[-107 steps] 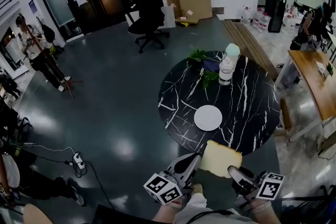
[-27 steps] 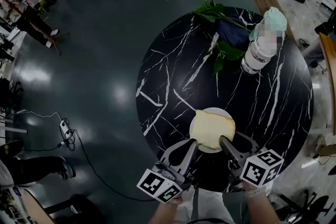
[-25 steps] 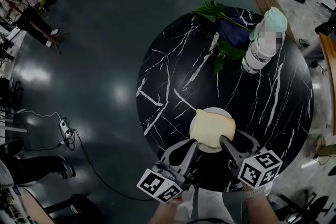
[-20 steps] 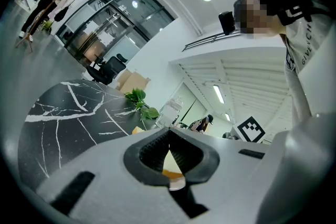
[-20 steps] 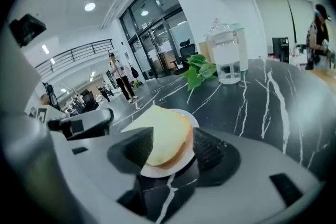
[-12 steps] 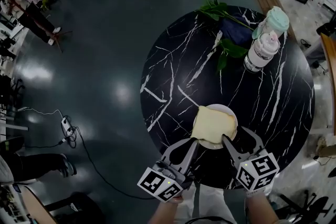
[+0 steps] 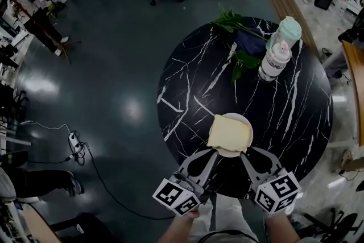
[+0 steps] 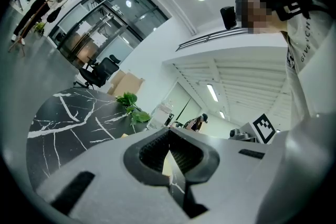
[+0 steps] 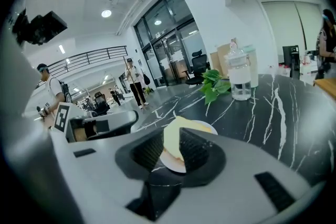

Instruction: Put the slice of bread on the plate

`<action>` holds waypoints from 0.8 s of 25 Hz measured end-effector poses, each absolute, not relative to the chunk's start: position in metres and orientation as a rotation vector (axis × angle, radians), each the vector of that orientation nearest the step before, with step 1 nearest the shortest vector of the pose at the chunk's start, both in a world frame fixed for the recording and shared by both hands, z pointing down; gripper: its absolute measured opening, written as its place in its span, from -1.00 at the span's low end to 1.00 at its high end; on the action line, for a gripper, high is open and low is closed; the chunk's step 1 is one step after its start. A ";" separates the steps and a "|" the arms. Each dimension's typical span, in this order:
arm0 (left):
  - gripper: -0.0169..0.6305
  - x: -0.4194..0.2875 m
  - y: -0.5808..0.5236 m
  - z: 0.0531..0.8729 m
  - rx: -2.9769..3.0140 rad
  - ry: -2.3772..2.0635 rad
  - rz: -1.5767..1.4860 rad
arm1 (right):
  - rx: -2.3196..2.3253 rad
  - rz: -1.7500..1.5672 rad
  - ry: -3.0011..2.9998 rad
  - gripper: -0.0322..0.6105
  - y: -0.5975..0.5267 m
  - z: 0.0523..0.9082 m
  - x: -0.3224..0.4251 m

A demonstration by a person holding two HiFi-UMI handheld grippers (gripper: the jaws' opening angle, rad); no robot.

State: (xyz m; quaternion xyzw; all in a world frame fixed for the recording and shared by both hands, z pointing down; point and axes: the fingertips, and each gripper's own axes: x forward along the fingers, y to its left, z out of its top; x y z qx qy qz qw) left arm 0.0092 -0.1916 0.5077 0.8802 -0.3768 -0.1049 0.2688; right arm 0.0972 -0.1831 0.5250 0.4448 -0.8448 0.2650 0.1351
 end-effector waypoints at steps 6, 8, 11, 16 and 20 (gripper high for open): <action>-0.92 0.020 -0.176 0.481 2.427 -0.946 -0.257 | 1.291 0.676 -2.525 -0.81 -0.168 0.483 0.091; -0.92 0.023 -0.171 0.470 2.444 -0.927 -0.253 | 1.290 0.664 -2.546 -0.83 -0.163 0.471 0.089; -0.92 0.026 -0.166 0.454 2.474 -0.900 -0.248 | 1.281 0.642 -2.568 -0.84 -0.155 0.455 0.084; -0.92 0.030 -0.163 0.431 2.516 -0.879 -0.252 | 1.294 0.563 -2.577 -0.84 -0.145 0.434 0.080; -0.92 0.029 -0.169 0.412 2.531 -0.897 -0.280 | 1.341 0.500 -2.587 -0.84 -0.146 0.415 0.083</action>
